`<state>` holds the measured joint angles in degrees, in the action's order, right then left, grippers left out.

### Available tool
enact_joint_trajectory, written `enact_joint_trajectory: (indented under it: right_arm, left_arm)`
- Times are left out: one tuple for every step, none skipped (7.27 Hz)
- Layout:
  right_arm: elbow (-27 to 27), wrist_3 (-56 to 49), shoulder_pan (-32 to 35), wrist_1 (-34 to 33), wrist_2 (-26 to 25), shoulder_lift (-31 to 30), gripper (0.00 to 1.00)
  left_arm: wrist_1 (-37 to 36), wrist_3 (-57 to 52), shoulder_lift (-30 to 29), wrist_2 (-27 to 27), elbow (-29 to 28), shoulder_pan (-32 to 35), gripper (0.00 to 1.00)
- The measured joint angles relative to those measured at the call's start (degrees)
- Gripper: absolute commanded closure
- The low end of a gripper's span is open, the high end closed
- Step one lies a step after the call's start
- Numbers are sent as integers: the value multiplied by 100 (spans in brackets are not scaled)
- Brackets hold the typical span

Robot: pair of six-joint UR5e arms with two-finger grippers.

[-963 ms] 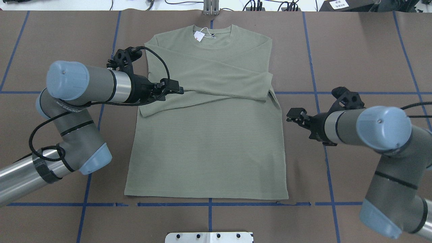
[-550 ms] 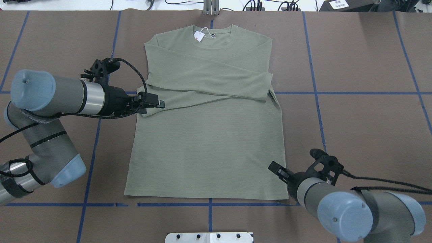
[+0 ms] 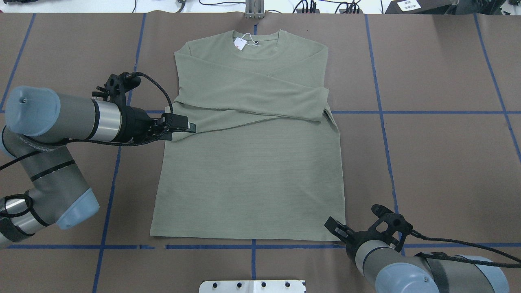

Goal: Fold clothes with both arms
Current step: 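Move both grippers down to the hem corners nearest the robot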

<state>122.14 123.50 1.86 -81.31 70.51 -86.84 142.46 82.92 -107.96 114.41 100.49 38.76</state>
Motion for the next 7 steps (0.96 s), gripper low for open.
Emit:
enact_joint_trajectory:
  right_arm:
    - [-46,5,-14,-5,3,0,12]
    - [-95,4,-24,-7,8,15,16]
    - [-134,1,-31,-7,12,41,21]
    - [-151,-1,-40,-7,17,62,23]
    - [-169,-4,-48,-5,23,75,23]
    - [-193,-7,-56,1,31,83,24]
    - [-215,-9,-65,6,37,86,39]
  left_arm:
    - [1,3,2,2,1,0,8]
    - [3,4,3,2,3,0,8]
    - [9,5,3,3,8,0,7]
    - [17,5,3,3,11,0,8]
    - [26,15,3,3,13,0,8]
    - [32,31,6,3,20,0,7]
    - [35,42,9,3,26,0,7]
